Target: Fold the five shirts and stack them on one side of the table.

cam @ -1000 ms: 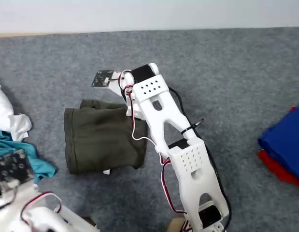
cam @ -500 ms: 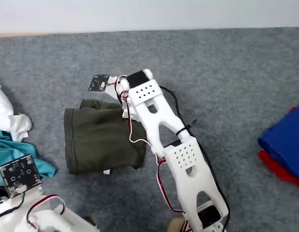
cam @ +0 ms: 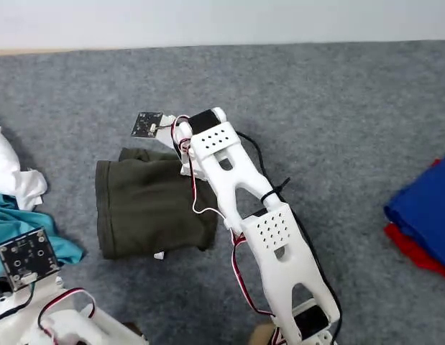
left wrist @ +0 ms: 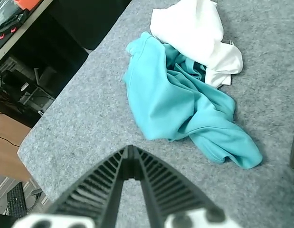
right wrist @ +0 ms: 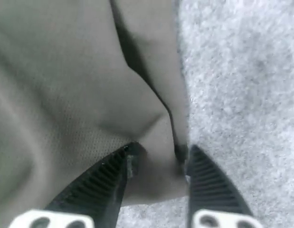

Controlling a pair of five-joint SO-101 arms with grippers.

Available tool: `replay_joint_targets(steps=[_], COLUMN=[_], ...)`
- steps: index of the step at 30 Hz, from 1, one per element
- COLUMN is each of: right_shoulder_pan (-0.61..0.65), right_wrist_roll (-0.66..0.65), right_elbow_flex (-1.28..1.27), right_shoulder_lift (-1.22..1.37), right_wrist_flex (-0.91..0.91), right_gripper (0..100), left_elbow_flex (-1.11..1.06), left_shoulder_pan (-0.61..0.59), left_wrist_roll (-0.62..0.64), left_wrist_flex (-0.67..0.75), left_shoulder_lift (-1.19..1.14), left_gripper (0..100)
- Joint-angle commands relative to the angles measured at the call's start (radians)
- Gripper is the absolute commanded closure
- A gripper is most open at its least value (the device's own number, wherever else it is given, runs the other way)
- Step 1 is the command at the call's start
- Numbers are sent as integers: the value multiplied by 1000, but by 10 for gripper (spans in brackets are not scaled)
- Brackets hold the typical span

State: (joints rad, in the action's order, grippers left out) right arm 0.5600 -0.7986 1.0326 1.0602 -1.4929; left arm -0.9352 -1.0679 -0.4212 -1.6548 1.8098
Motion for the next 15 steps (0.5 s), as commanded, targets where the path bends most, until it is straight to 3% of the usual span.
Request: replay_joint_targets(steps=[1, 3, 15], right_shoulder_pan=[-12, -25, -134], right_wrist_roll=[-11, -9, -9], right_elbow_flex=[44, 48, 213], right_shoulder_lift=[-21, -27, -19], right_wrist_flex=[5, -8, -177], right_gripper=[950, 991, 988], left_elbow_flex=[2, 1, 1], left_shoulder_pan=[-5, -5, -2], left_wrist_roll=[-3, -3, -3], left_wrist_flex=[23, 23, 23], left_shoulder_lift=[6, 6, 6], left_gripper=[998, 998, 998])
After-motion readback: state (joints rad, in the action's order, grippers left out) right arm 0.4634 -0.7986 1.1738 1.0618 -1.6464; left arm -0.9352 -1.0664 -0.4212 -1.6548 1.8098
